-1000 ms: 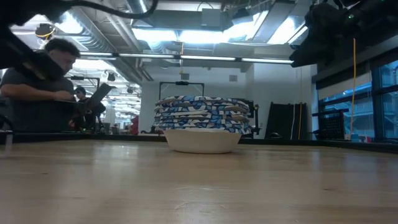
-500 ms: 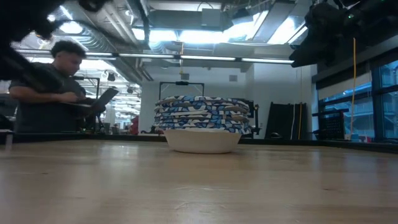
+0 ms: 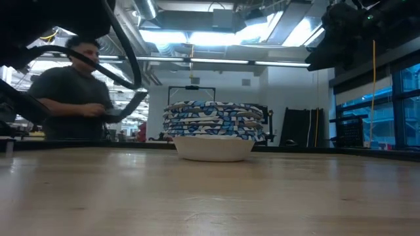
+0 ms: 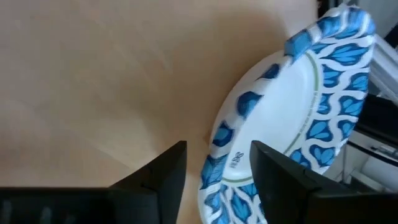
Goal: Nest bowls inside each other
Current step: Stack the white bowl on top of the other white bowls, then return to Home Position
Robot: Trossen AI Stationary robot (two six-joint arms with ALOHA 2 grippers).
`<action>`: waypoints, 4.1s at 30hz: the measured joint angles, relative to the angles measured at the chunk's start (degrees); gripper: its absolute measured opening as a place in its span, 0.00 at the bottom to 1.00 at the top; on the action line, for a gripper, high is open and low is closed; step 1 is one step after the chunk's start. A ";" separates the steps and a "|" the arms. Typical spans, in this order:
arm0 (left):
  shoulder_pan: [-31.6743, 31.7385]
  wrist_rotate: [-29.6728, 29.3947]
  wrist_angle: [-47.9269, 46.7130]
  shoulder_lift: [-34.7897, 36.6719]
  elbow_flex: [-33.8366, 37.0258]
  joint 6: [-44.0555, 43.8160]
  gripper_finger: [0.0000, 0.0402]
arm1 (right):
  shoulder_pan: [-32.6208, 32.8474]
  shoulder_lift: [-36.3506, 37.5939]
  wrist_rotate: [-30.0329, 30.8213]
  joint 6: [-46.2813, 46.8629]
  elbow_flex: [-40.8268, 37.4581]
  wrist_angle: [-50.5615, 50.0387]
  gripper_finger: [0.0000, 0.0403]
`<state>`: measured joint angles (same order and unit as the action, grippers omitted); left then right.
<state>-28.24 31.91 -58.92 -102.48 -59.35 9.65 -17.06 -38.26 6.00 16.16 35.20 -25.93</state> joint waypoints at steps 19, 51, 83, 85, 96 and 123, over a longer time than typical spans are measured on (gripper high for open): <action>2.94 6.62 1.03 -0.33 0.04 -1.85 0.01 | -0.01 0.00 0.00 0.03 0.00 -0.01 0.40; 51.94 14.76 43.90 14.40 -0.72 -52.44 0.00 | 0.00 0.00 -1.72 -4.90 0.00 -1.46 0.40; 53.94 -3.88 37.17 8.24 -0.66 -55.80 0.25 | 0.02 0.07 -3.17 -13.66 0.00 -2.61 0.40; 53.98 -3.89 37.19 8.24 -0.66 -55.80 0.29 | 0.02 0.07 -3.17 -13.73 0.00 -2.63 0.40; 55.59 -5.79 39.00 8.24 -0.66 -54.07 0.46 | 0.02 0.22 -3.17 -14.91 0.00 -2.67 0.40; 68.18 -4.19 58.76 9.31 -0.68 -24.77 0.47 | 0.02 0.19 7.03 -11.82 0.00 3.17 0.40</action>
<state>39.93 27.72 -0.16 -93.17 -60.03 -15.12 -17.04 -38.07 13.03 4.35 35.20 -22.76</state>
